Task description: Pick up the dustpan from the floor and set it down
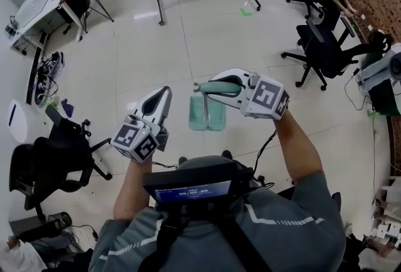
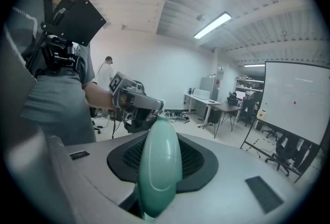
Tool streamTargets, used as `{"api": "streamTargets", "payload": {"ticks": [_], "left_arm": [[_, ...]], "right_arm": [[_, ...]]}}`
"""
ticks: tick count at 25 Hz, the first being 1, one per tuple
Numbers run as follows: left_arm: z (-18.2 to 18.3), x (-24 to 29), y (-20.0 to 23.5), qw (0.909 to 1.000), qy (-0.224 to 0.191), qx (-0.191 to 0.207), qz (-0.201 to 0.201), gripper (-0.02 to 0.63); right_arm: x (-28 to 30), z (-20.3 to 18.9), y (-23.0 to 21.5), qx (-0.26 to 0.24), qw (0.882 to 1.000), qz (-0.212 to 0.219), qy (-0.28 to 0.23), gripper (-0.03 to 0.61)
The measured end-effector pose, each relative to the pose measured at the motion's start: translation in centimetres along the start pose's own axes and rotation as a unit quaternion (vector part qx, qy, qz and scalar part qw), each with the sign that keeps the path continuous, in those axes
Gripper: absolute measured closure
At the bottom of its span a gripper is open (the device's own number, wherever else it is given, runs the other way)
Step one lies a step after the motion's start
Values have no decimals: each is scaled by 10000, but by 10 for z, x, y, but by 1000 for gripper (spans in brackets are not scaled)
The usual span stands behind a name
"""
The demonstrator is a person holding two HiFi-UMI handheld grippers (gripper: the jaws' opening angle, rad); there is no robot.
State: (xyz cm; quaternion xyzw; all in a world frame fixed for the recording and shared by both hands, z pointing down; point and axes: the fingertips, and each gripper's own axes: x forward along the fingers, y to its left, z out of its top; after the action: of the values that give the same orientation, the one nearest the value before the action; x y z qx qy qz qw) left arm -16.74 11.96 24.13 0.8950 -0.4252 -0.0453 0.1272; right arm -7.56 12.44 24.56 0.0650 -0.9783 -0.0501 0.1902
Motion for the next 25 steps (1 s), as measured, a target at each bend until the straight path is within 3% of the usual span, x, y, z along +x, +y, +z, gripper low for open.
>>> {"api": "streamTargets", "payload": {"ticks": [3, 12, 18, 25], "left_arm": [[3, -5, 19, 9999, 82, -12, 77, 588], [25, -22, 95, 9997, 70, -59, -206, 588], [34, 40, 130, 9999, 68, -1, -77, 588], [50, 151, 202, 9973, -34, -50, 734, 588]], "right_arm": [[11, 3, -11, -7, 10000, -39, 6, 431], [73, 23, -61, 60, 9995, -325, -13, 433], [81, 10, -138, 110, 9994, -290, -129, 433], [93, -13, -251, -120, 9997, 161, -152, 433]]}}
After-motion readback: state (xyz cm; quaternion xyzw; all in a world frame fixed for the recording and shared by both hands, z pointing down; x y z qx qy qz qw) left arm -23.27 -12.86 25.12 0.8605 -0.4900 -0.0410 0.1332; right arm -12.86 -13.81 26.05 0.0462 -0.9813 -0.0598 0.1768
